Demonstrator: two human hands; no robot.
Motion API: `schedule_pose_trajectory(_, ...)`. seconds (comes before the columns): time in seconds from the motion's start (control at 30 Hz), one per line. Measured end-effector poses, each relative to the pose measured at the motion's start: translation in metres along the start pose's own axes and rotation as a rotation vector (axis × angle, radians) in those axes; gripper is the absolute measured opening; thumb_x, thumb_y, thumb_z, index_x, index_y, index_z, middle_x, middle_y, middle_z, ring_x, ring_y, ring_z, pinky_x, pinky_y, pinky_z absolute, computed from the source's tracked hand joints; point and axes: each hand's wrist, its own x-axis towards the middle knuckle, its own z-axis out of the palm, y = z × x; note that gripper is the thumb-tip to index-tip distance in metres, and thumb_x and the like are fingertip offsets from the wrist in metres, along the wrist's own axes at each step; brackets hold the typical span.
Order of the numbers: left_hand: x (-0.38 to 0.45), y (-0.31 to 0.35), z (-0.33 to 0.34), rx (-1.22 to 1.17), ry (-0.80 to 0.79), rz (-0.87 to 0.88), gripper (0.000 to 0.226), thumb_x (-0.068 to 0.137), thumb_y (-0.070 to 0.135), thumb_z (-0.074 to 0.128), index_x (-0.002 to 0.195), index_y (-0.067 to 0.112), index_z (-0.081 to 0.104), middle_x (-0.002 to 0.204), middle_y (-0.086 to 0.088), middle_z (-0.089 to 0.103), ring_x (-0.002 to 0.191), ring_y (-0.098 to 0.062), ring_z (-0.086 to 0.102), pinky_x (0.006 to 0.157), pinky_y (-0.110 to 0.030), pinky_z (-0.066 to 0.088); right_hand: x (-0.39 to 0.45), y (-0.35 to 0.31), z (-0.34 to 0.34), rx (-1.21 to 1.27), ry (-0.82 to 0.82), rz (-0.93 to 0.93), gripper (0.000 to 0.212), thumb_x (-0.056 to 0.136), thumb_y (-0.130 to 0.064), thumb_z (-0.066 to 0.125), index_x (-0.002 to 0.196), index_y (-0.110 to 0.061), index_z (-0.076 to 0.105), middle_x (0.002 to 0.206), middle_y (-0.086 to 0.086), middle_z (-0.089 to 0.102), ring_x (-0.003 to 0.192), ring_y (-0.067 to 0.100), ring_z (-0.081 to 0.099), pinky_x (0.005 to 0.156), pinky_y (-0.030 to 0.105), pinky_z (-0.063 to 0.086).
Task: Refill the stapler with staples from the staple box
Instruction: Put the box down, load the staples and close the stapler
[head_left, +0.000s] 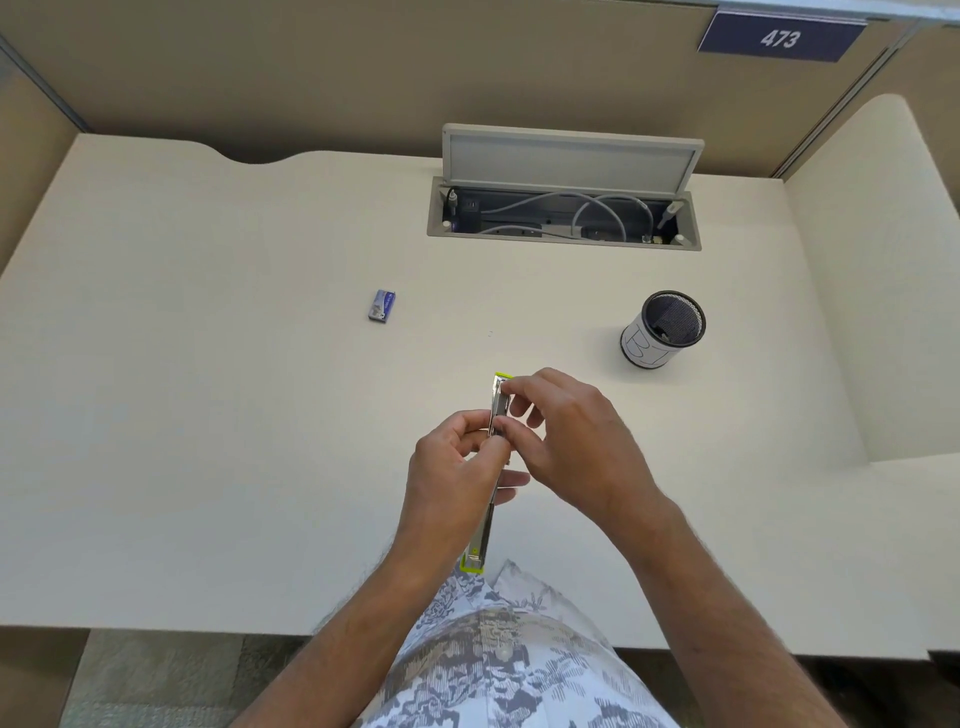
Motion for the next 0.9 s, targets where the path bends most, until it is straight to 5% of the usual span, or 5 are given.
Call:
schedule_pose_trajectory(0.17,0.001,0.000,0.000,-0.024,0.016,-0.003,0.022,0.097,0.003,0.059,0.104,0.016,0.075,0.086,-0.001,0.082,0.070,-0.023,0.081,0.065,-0.031,0.066,0.001,-0.003,-0.001,-0.015,-0.026,-0.010,0.016,0.095,-0.028,0.067,0.106,-0.018,0.071,0.094,-0.006,0.069,0.085,0.016,0.067,0.077,0.038,0.055)
schedule_pose_trajectory(0.57,0.000,0.003,-0.001,-0.057,-0.015,-0.029,0.018,0.103,0.007,0.057,0.107,0.015,0.073,0.080,0.000,0.081,0.073,-0.025,0.082,0.069,-0.034,0.067,0.008,0.010,-0.006,0.217,-0.159,0.017,0.015,0.086,-0.025,0.074,0.096,-0.019,0.065,0.084,-0.007,0.063,0.075,0.015,0.060,0.064,0.020,0.047)
schedule_pose_trajectory(0.9,0.001,0.002,0.001,-0.037,-0.025,-0.023,0.022,0.099,0.003,0.058,0.107,0.017,0.073,0.088,-0.005,0.083,0.070,-0.016,0.080,0.068,-0.032,0.066,0.007,-0.003,-0.011,-0.121,-0.169,-0.035,0.014,0.091,-0.033,0.066,0.099,-0.023,0.064,0.090,-0.012,0.057,0.080,0.012,0.052,0.067,0.027,0.038)
